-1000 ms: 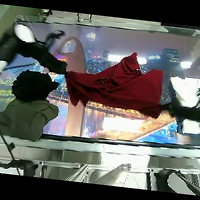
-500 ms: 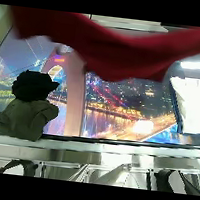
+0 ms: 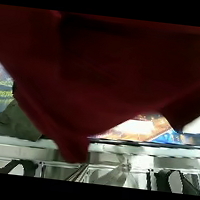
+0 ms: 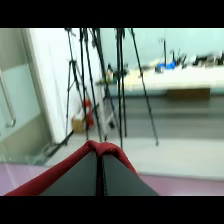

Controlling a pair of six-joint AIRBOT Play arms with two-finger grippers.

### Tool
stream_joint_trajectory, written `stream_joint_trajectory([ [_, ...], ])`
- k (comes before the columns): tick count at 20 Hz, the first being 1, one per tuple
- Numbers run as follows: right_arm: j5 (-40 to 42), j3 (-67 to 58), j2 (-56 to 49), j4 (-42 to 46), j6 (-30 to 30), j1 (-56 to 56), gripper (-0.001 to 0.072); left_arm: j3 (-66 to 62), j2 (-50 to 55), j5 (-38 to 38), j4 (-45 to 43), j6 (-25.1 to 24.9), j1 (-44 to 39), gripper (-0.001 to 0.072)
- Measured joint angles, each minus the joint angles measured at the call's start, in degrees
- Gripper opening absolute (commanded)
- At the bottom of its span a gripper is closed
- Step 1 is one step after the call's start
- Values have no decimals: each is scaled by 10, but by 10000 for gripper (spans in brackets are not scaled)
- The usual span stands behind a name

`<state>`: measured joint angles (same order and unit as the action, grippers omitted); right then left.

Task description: Fold the shirts.

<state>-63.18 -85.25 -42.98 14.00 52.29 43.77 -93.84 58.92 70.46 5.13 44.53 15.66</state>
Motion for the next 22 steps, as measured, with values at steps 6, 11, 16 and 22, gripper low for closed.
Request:
stream_joint_trajectory([
  [6,30,126,-142,99,28,-112,14,1,180,-118,-243,65,-138,18],
  [11,125,183,-346,133,31,-190,255,1,352,-216,-303,69,-149,340],
  [16,144,170,-455,112,16,-196,10,-19,412,-180,-319,82,-83,339],
  [22,17,160,-420,122,7,-163,14,-2,392,38,-422,189,-21,336],
])
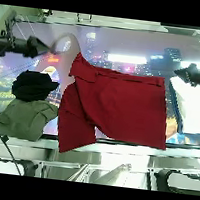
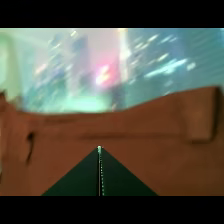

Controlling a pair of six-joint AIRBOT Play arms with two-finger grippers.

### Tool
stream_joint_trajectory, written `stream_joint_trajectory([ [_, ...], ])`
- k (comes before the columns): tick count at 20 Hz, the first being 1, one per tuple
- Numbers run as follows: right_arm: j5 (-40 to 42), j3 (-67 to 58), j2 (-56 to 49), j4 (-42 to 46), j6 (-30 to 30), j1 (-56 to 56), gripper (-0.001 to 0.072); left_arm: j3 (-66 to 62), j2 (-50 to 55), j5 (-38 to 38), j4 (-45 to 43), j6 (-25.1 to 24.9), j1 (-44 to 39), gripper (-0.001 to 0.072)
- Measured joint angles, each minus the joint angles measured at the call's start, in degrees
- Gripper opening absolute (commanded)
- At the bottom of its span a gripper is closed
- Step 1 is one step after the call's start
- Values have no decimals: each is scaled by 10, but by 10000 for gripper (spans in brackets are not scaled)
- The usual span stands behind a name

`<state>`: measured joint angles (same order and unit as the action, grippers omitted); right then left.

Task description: Fold the shirts.

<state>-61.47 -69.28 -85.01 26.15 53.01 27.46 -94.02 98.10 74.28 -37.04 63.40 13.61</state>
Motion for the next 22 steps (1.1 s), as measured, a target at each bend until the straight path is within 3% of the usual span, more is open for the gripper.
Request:
stream_joint_trajectory([
  [4,-73,36,50,31,19,5,14,134,-47,41,-53,30,-19,335],
  [10,-110,158,148,64,27,7,14,279,-73,64,-108,41,-45,335],
  [22,-106,270,217,73,24,7,14,374,-76,32,-194,52,10,335],
])
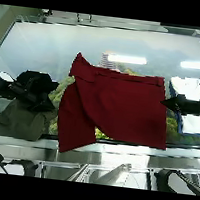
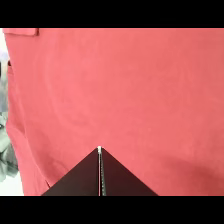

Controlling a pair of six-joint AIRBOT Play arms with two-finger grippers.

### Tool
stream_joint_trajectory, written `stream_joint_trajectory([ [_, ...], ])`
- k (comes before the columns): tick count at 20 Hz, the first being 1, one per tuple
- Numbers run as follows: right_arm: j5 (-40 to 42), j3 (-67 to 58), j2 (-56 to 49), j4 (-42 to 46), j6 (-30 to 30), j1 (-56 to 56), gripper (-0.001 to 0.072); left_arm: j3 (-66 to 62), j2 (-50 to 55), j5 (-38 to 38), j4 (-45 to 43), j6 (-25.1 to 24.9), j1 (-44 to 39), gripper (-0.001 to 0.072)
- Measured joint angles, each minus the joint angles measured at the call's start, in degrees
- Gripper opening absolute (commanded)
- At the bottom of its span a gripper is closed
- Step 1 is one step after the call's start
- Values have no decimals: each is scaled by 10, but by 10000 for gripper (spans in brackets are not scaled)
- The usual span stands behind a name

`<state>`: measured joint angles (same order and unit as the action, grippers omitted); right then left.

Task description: Fold the shirts.

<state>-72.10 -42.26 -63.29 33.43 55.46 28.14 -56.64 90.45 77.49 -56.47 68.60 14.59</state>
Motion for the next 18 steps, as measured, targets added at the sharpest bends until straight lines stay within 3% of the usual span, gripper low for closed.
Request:
stream_joint_trajectory([
  [5,0,2,1,0,-2,0,14,-32,0,-4,-17,12,20,335],
  [9,-12,2,1,0,-2,0,14,-75,0,11,45,-22,-24,332],
  [13,-45,6,3,38,16,2,14,-97,5,0,28,-38,-81,324],
  [18,-69,37,31,73,46,43,15,-104,52,-8,13,-46,-87,325],
])
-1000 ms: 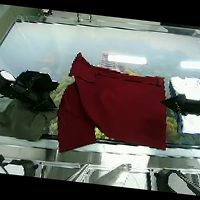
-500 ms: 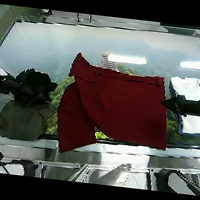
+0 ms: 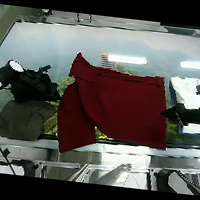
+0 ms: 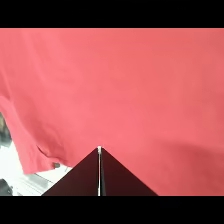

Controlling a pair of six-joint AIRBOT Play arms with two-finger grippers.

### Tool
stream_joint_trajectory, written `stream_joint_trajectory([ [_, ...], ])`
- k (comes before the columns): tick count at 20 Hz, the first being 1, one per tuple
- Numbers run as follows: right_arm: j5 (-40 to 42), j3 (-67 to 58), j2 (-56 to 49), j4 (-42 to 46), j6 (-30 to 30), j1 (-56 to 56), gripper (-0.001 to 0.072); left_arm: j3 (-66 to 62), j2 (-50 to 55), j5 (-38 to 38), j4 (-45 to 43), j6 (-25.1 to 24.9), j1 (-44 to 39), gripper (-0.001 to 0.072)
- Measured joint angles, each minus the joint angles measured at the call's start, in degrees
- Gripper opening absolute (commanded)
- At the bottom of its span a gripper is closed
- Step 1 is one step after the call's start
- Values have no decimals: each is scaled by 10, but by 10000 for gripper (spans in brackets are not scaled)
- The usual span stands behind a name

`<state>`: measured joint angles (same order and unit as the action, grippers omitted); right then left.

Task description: Fold the shirts.

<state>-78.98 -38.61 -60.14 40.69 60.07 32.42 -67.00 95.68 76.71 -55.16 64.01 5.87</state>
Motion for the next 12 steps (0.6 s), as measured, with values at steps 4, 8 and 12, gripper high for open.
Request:
stream_joint_trajectory([
  [4,-8,19,36,9,17,55,14,-2,27,3,-3,-15,-5,325],
  [8,-11,35,47,15,25,76,14,-3,35,9,-5,-22,-3,324],
  [12,-10,42,50,16,29,81,23,2,39,40,-12,-38,-10,146],
])
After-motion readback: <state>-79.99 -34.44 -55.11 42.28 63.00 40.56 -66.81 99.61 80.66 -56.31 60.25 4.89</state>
